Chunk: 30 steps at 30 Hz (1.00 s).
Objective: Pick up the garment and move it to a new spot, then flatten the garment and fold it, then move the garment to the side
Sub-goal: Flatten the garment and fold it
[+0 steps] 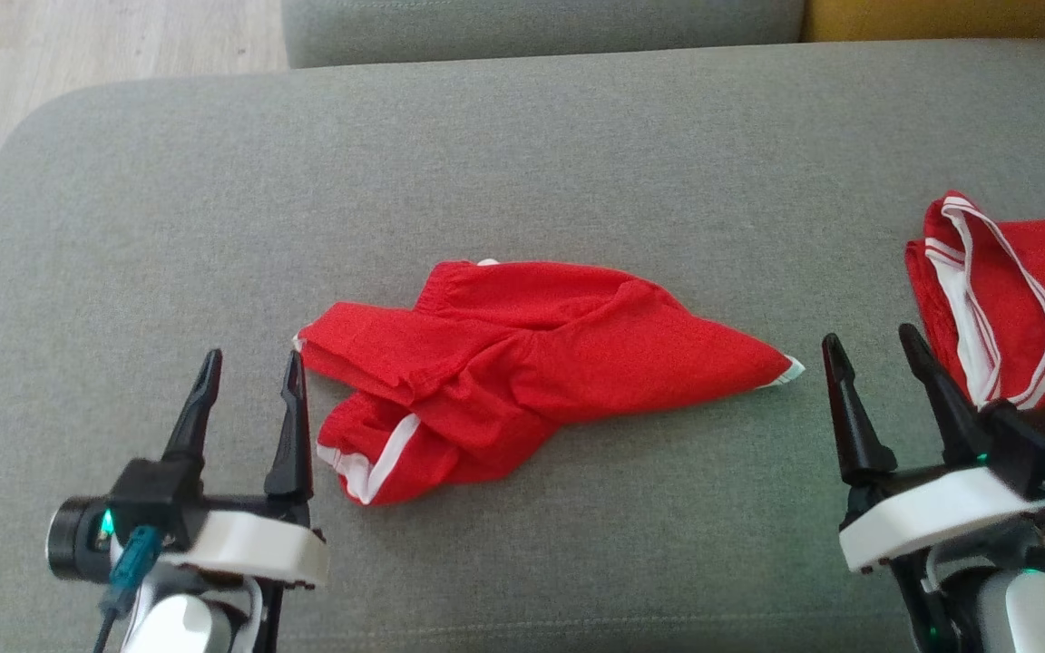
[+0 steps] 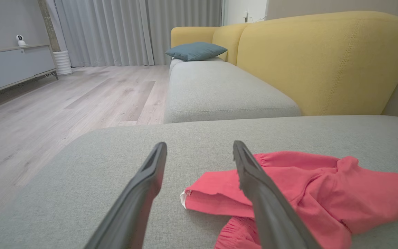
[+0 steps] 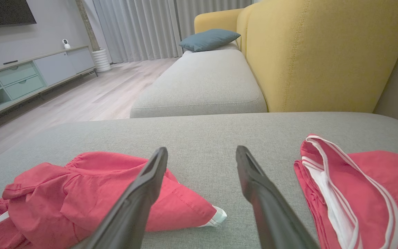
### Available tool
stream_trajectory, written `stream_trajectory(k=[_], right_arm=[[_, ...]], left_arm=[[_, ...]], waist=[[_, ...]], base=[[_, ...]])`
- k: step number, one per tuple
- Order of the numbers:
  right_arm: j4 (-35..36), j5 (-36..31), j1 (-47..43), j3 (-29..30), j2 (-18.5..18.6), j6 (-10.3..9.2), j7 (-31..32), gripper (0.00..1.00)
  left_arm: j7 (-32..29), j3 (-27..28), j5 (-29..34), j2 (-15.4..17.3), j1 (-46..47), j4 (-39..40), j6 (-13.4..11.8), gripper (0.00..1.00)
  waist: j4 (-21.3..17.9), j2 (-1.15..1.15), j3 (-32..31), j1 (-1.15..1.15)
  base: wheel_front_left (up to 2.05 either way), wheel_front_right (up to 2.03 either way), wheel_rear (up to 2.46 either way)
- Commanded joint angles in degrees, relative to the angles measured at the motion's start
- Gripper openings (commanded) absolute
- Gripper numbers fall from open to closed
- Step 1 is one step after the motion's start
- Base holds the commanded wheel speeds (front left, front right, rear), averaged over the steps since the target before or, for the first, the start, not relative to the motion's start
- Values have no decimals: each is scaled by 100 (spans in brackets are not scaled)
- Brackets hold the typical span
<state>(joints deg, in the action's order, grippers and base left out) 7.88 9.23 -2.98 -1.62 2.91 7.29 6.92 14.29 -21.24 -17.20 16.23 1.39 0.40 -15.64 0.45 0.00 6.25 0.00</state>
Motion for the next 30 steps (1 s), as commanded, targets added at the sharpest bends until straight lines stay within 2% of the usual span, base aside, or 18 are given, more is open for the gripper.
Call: stream_trajectory(k=[1, 9, 14, 18, 23, 26, 30], right_arm=[[237, -27, 119, -137, 101, 20, 4, 100], [208, -27, 170, -192, 123, 20, 72, 100], [142, 24, 423, -560, 280, 20, 254, 100], [-84, 213, 891, -1355, 496, 20, 670, 100], [-582, 634, 1789, -2811, 728, 20, 1251, 100], [-928, 898, 2349, -3577, 774, 20, 1387, 100], [-1481, 1112, 2960, -4193, 766, 20, 1401, 100]], left_arm=[[70, 280, 60, 132, 159, 226, -24, 100], [70, 280, 116, 111, 143, 293, -2, 100], [70, 277, 129, 68, 267, 264, 70, 100], [71, 285, 162, 12, 376, 275, 118, 100], [71, 276, 213, -104, 536, 235, 207, 100], [71, 251, 258, -192, 627, 199, 268, 100], [71, 253, 304, -315, 731, 138, 350, 100]], waist=[[0, 0, 2, 0], [33, 0, 18, 0], [186, 0, 97, 0], [370, 0, 215, 0], [625, 0, 367, 0], [775, 0, 457, 0], [933, 0, 559, 0]], base=[[0, 0, 0], [0, 0, 0], [0, 0, 0], [0, 0, 0], [0, 0, 0], [0, 0, 0], [0, 0, 0]])
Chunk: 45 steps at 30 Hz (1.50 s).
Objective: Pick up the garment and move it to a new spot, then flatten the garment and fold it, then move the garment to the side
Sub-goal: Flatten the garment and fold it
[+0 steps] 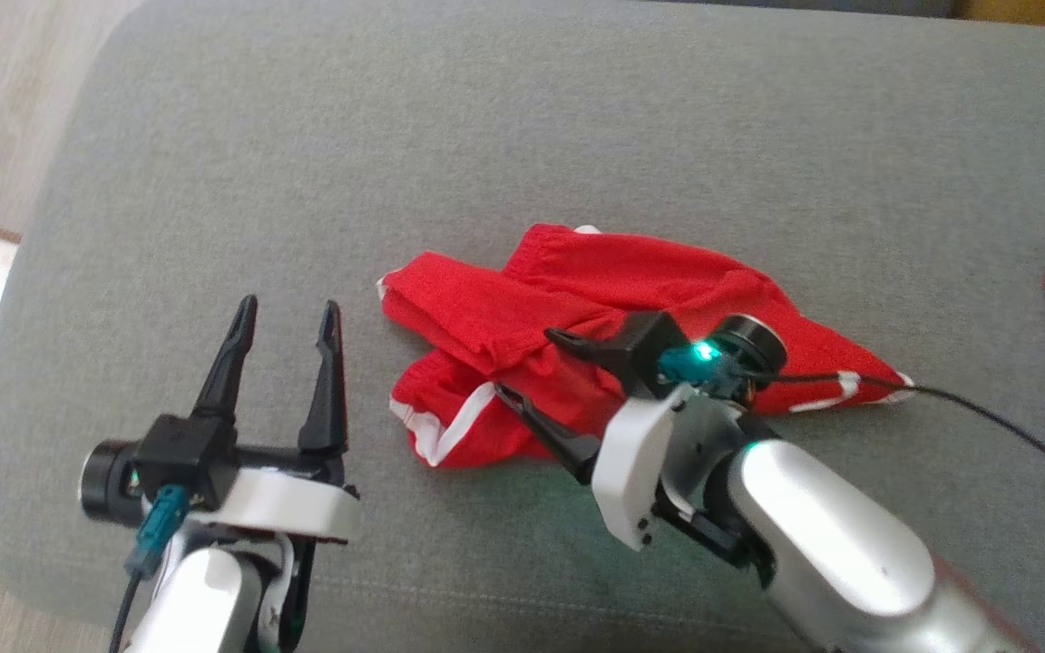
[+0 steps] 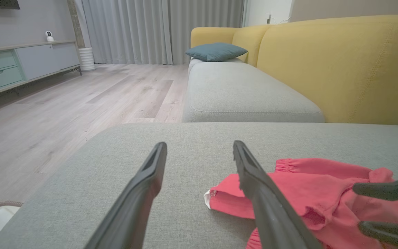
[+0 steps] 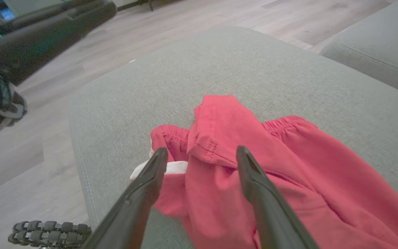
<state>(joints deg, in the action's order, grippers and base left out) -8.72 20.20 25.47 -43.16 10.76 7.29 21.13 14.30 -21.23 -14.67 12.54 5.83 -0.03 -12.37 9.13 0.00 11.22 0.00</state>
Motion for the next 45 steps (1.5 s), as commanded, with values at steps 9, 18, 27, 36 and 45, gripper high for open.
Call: stream_trajectory(k=[9, 18, 27, 36, 45], right_arm=[[-815, 73, 976, -694, -194, 20, -79, 100], [-1454, 309, 1207, -439, -443, 20, -730, 0], [-967, 721, 65, 1351, -429, 20, -1480, 0], [-14, 1103, -1864, 3117, -642, 20, -1832, 0], [219, 1472, -2777, 3736, -779, 20, -2065, 100]], left_arm=[[70, 345, 167, -131, 369, 142, 143, 100], [70, 463, 287, -295, 412, 73, 300, 100], [70, 649, 377, -346, 260, 48, 377, 100], [70, 769, 417, -349, 140, -4, 457, 100], [70, 864, 416, -332, 23, -74, 485, 100]], waist=[[142, 0, 249, 0], [97, 0, 294, 0], [-199, 0, 127, 0], [-523, 0, 38, 0], [-738, 0, -30, 0]], base=[[0, 0, 0], [0, 0, 0], [0, 0, 0], [0, 0, 0], [0, 0, 0]])
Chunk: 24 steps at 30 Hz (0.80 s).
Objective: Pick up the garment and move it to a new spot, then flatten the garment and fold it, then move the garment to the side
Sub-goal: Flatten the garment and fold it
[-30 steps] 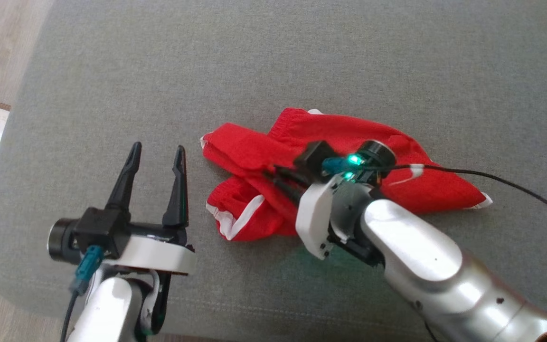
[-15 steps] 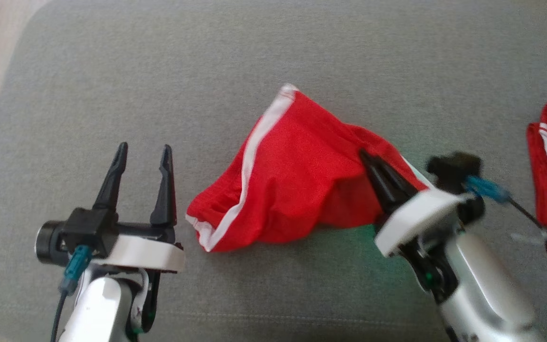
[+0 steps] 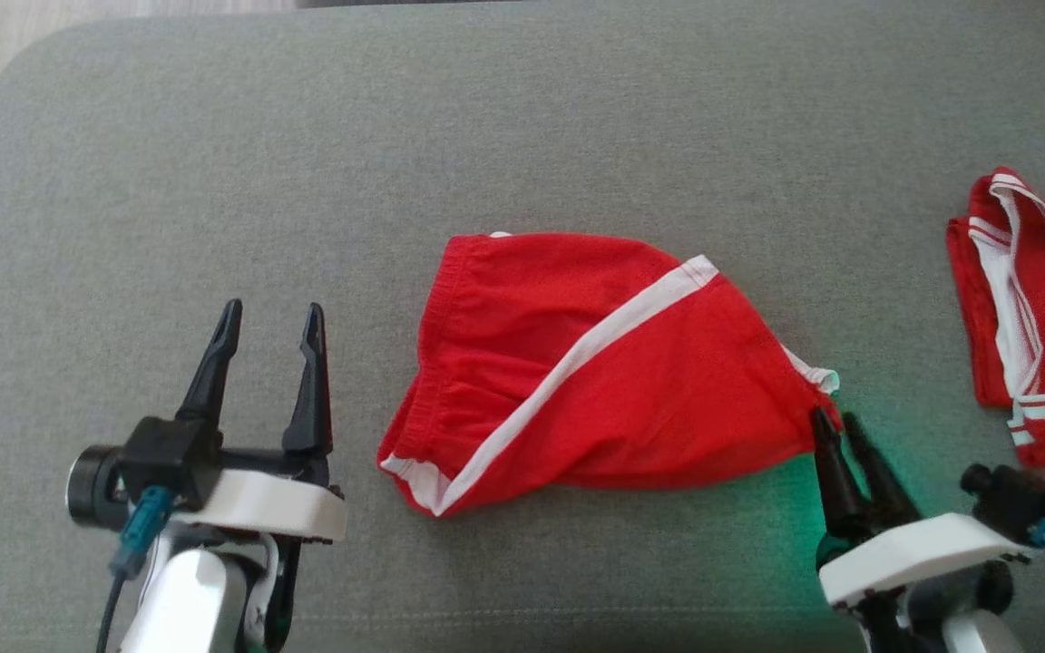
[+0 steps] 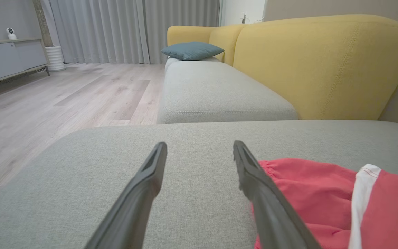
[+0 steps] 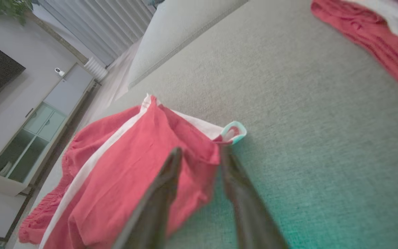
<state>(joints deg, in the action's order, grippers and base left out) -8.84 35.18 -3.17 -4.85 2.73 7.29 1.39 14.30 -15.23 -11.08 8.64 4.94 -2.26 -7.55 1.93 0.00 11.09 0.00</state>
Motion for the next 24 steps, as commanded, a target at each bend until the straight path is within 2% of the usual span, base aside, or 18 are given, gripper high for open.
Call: stream_trajectory(k=[1, 6, 10, 16, 24], right_arm=[[269, -60, 88, -66, 22, 20, -154, 100], [668, -1428, 173, 9, 201, 20, -360, 100], [1031, -1847, 245, -22, 303, 20, -282, 100], [1596, -2260, 307, -141, 467, 20, 29, 100], [1882, -2398, 39, 24, 284, 20, 257, 100]], left_arm=[[70, 273, 57, 64, 95, 141, 4, 100], [70, 314, 58, 99, -10, 120, 0, 100], [70, 333, 66, 131, -93, 134, -18, 100], [46, 312, 91, 192, -258, 179, -65, 100], [-48, 241, 125, 225, -450, 216, -145, 100]], waist=[[-38, 0, -35, 0], [-121, 0, -143, 0], [-170, 0, -214, 0], [-216, 0, -353, 0], [-219, 0, -475, 0]], base=[[0, 0, 0], [0, 0, 0], [0, 0, 0], [0, 0, 0], [0, 0, 0]])
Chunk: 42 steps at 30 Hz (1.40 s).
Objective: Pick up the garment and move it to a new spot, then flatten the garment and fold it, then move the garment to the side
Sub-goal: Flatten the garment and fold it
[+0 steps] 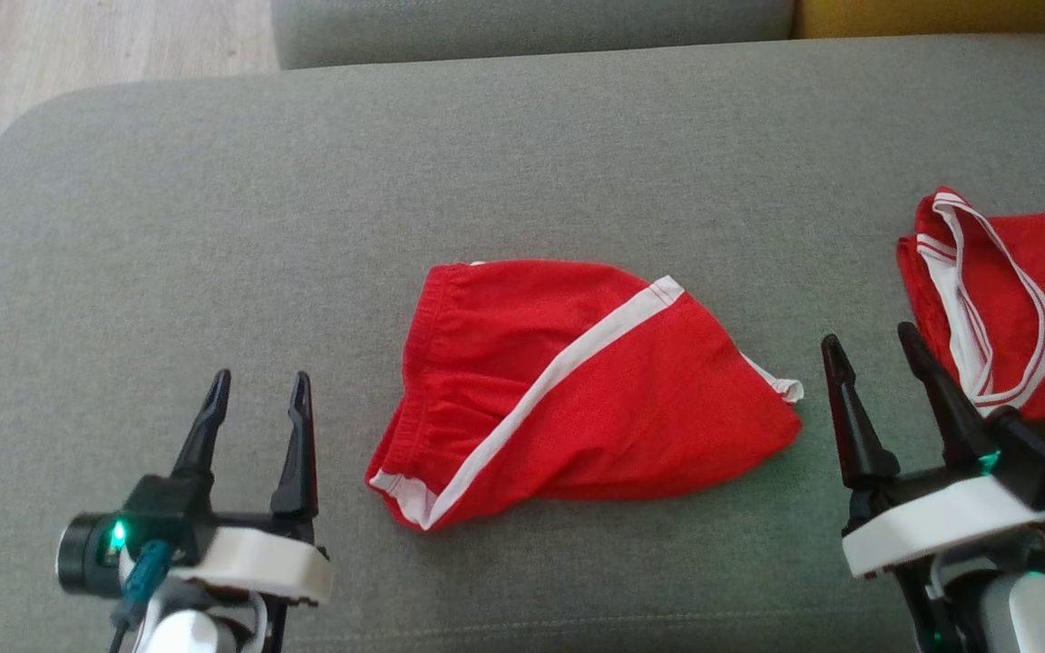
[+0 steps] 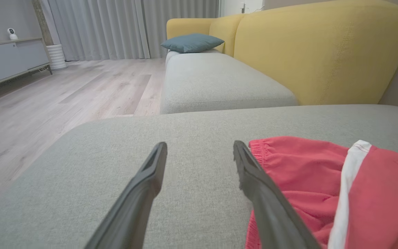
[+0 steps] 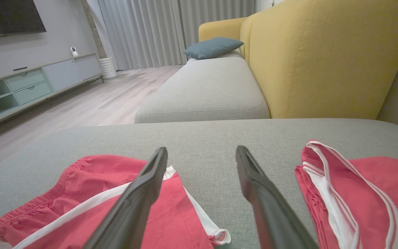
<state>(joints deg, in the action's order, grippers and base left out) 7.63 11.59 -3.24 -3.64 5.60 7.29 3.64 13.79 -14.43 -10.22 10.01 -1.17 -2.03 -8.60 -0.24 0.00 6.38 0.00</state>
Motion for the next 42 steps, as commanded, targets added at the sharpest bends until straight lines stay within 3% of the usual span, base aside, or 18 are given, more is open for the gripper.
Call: stream_trajectory(k=[1, 11, 22, 31, 32, 33, 34, 35, 42], right_arm=[[251, -36, 22, -90, -26, 20, 44, 100], [286, -34, 2, -75, -102, 20, 104, 100], [170, -36, 5, -10, -131, 20, 238, 100], [99, -38, 74, 23, -183, 20, 299, 100], [93, -40, 82, 23, -187, 20, 304, 100], [79, -42, 93, 24, -189, 20, 315, 100], [61, -43, 104, 27, -191, 20, 336, 100], [43, -42, 119, 28, -192, 20, 351, 100], [-114, -4, 266, 32, -115, 20, 411, 100]], left_arm=[[-8, 155, 40, 93, 145, 192, -48, 100], [-85, 75, 2, 137, 132, 222, -20, 100], [-1171, -541, -584, 264, -8, -80, 911, 100], [-1712, -651, -776, 360, 190, -422, 1119, 100], [-1765, -671, -811, 368, 228, -466, 1161, 94], [-1790, -686, -824, 383, 271, -503, 1192, 65], [-1811, -706, -833, 403, 315, -541, 1224, 28], [-1824, -724, -836, 424, 358, -577, 1252, 0], [-1744, -745, -839, 492, 570, -720, 1306, 0]], waist=[[-6, 0, -8, 0], [-20, 0, 14, 0], [-37, 0, 144, 0], [-56, 0, 319, 0], [-59, 0, 335, 0], [-64, 0, 352, 0], [-69, 0, 369, 0], [-74, 0, 385, 0], [-50, 0, 456, 0]], base=[[0, 0, 0], [0, 0, 0], [0, 0, 0], [0, 0, 0], [0, 0, 0], [0, 0, 0], [0, 0, 0], [0, 0, 0], [0, 0, 0]])
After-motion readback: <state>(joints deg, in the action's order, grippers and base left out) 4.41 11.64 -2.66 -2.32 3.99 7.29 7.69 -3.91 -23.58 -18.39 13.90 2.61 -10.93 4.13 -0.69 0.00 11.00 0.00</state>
